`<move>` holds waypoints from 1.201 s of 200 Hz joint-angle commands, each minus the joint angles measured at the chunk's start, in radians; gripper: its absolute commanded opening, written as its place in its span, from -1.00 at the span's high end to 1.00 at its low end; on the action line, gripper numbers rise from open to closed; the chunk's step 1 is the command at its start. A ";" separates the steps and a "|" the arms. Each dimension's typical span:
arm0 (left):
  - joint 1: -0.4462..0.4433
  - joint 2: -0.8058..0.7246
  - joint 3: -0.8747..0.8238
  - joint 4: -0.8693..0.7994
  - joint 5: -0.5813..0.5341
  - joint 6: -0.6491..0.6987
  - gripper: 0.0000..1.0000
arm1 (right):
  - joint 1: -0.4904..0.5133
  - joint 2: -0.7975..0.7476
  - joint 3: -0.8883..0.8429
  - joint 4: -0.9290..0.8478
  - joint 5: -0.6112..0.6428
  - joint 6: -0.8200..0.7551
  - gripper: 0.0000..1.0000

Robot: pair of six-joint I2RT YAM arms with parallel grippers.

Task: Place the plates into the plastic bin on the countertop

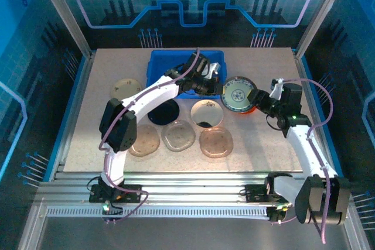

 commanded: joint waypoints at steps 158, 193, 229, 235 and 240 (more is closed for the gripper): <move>0.227 -0.718 -0.746 0.171 -0.372 0.025 -0.99 | 0.302 0.794 0.930 -0.218 0.165 0.055 1.00; 0.308 -0.805 -0.783 0.126 -0.365 0.084 -0.99 | 0.383 1.031 1.245 -0.333 0.175 0.064 1.00; 0.416 -0.856 -0.811 0.118 -0.325 0.057 -0.99 | 0.430 1.218 1.470 -0.411 0.167 0.088 1.00; 0.437 -0.861 -0.818 0.124 -0.309 0.052 -0.99 | 0.436 1.246 1.497 -0.420 0.169 0.090 1.00; 0.455 -0.864 -0.822 0.128 -0.298 0.049 -0.99 | 0.441 1.271 1.514 -0.426 0.171 0.092 1.00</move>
